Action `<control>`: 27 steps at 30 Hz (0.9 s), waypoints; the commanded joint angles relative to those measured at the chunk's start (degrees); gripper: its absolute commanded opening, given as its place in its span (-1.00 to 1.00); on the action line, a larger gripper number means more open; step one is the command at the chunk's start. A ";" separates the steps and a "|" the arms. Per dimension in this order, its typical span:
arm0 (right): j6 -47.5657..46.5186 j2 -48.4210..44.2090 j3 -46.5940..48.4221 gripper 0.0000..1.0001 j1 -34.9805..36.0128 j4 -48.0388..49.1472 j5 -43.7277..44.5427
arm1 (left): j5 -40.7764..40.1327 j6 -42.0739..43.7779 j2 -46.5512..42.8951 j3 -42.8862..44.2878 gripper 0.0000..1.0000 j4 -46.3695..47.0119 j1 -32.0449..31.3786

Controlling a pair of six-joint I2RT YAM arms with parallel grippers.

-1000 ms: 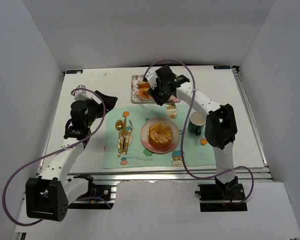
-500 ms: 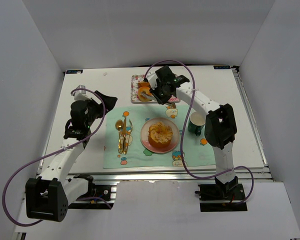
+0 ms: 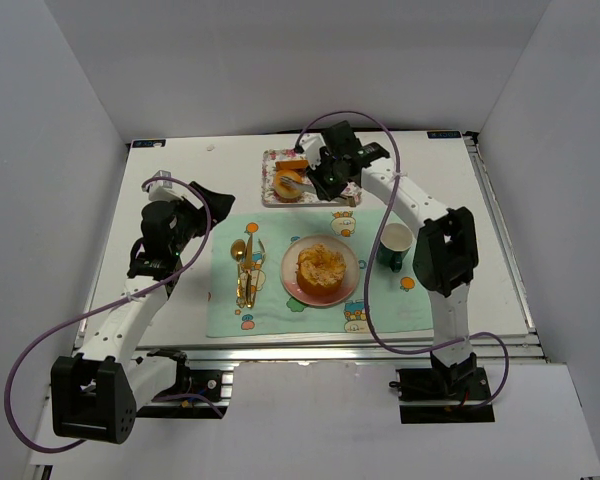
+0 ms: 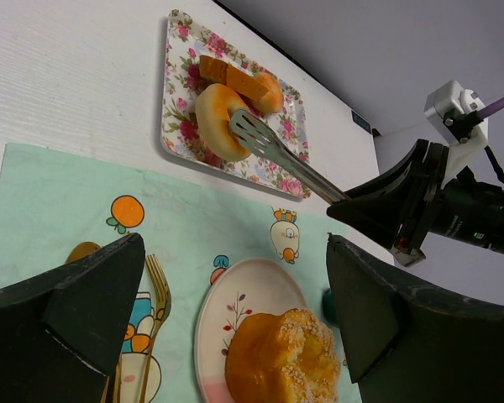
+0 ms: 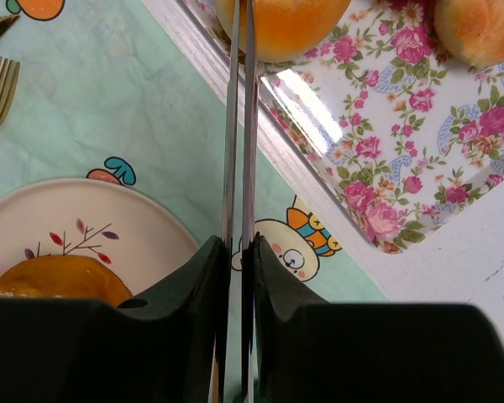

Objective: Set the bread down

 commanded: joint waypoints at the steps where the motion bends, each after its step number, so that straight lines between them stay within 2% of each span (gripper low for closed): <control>1: -0.42 -4.19 2.29 -1.00 -0.92 1.58 -3.64 | -0.66 0.83 -1.43 0.63 0.94 -0.47 -0.29; 18: -1.13 -14.20 -8.86 -1.00 -3.03 3.60 -13.23 | -0.49 1.36 -0.64 1.59 0.95 -0.83 -0.29; 24: -4.81 -22.19 -15.19 -1.00 -4.17 4.65 -17.79 | -0.22 1.36 -0.20 1.77 0.94 -0.39 -0.29; 27: -8.93 -28.61 -21.51 -1.00 -4.52 4.74 -19.11 | -0.22 1.19 -0.02 1.77 0.94 0.14 -0.29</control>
